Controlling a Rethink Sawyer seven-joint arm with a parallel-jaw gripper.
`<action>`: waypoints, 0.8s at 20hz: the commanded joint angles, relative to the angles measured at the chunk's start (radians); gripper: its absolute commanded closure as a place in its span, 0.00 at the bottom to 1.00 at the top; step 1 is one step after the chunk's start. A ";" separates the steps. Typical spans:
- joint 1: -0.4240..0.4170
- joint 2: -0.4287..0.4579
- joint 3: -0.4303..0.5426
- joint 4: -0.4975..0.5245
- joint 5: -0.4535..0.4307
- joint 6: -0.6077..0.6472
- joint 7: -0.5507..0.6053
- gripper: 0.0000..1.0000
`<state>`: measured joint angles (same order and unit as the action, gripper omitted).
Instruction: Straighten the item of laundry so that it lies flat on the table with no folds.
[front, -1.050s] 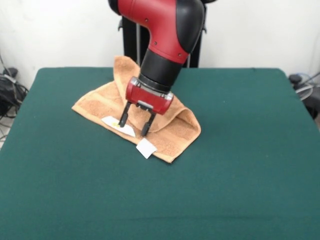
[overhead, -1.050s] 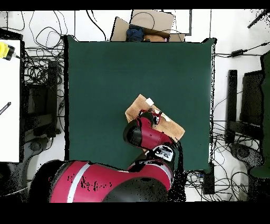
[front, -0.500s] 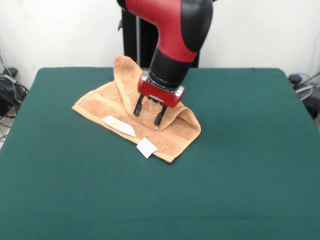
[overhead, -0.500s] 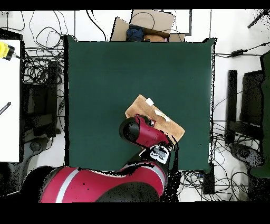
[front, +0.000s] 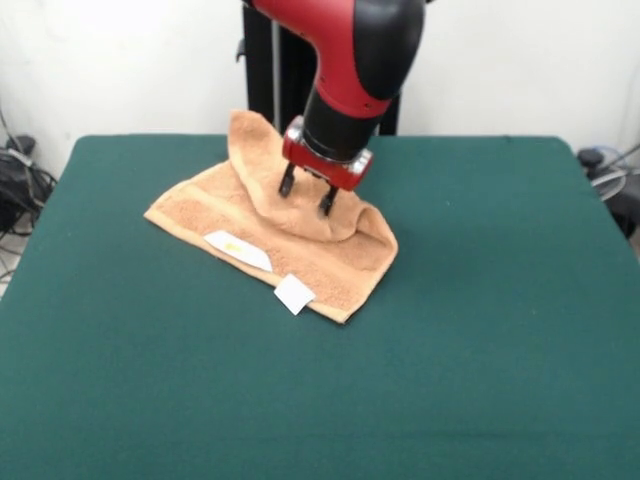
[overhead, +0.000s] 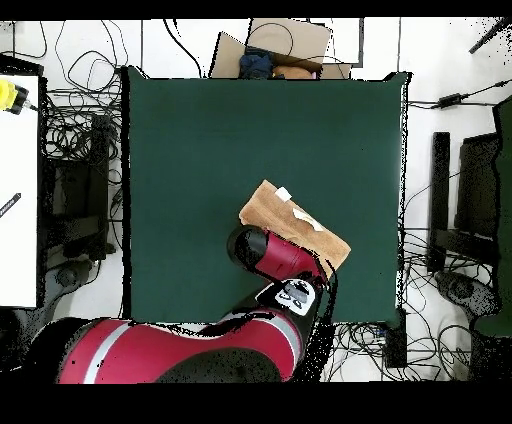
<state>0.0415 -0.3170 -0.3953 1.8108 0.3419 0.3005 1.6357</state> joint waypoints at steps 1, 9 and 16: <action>0.018 0.066 0.007 0.009 0.054 0.154 0.295 0.00; 0.032 0.060 -0.001 0.008 0.062 0.177 0.296 0.00; 0.046 0.067 0.000 0.009 0.074 0.177 0.302 0.00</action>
<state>0.0668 -0.2991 -0.4282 1.8108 0.3708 0.3520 1.6357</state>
